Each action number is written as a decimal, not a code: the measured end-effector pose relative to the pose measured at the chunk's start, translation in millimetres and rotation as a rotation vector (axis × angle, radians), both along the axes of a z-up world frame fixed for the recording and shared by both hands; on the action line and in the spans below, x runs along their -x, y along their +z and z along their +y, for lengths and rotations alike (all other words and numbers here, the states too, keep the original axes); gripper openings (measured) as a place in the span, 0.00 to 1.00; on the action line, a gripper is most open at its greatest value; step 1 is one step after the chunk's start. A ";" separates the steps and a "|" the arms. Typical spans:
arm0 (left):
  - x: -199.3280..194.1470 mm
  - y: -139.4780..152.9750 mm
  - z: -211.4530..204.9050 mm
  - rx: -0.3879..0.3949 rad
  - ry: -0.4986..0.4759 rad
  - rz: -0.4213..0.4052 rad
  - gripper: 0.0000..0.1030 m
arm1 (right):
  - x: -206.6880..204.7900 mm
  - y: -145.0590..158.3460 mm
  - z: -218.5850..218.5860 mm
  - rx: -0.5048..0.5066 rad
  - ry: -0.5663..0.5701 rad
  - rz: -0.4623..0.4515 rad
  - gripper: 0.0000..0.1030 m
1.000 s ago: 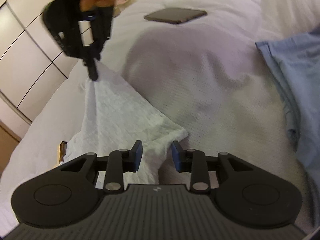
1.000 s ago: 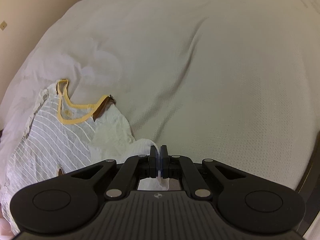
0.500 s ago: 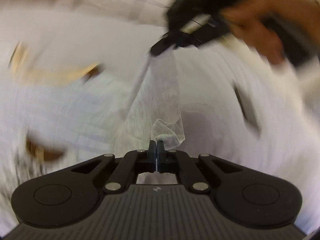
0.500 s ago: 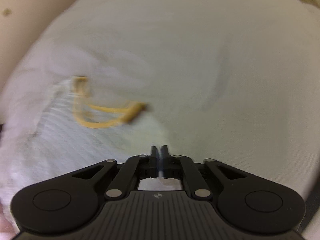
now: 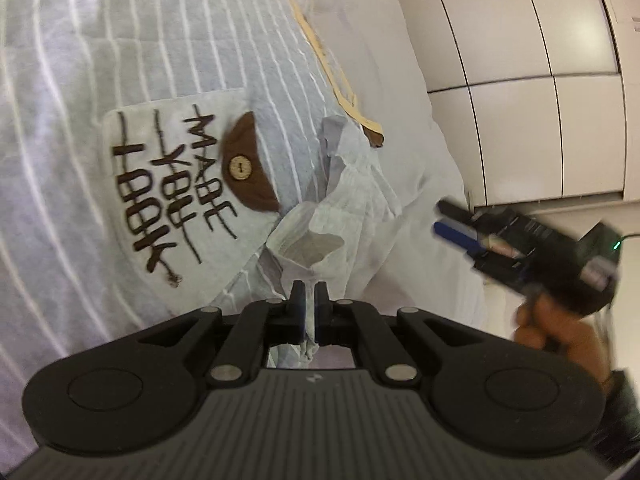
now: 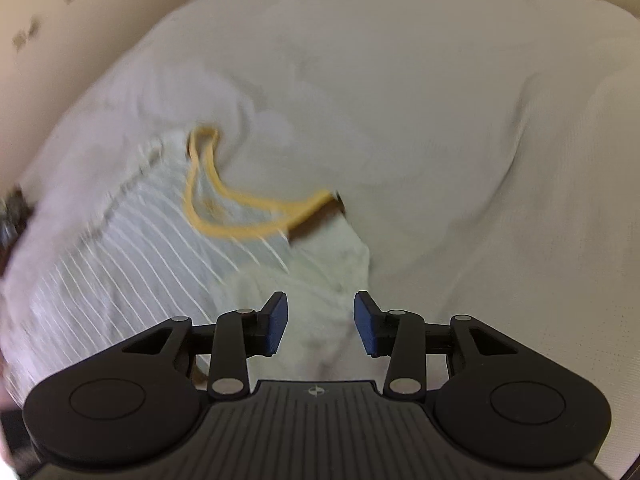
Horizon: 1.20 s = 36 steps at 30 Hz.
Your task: Fold clothes
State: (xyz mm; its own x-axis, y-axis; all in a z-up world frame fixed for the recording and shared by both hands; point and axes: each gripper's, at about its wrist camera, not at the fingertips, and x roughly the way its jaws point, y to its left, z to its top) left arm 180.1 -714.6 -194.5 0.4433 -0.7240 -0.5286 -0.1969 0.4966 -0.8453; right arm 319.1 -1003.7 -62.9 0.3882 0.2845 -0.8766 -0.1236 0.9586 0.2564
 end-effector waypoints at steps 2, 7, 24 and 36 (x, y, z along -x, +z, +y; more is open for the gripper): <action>1.9 0.4 1.7 -0.010 0.003 0.007 0.00 | 1.8 -11.0 7.3 0.047 0.058 -0.008 0.41; -10.1 10.4 -8.2 -0.120 -0.112 -0.071 0.40 | -0.4 -27.4 36.6 0.161 0.268 -0.099 0.45; -23.6 -10.7 -26.0 -0.086 -0.047 0.054 0.01 | -37.6 -51.7 3.6 0.195 0.216 0.061 0.30; -51.3 -10.5 -1.9 -0.112 -0.127 0.013 0.24 | 38.9 -25.1 20.5 0.011 0.061 -0.036 0.39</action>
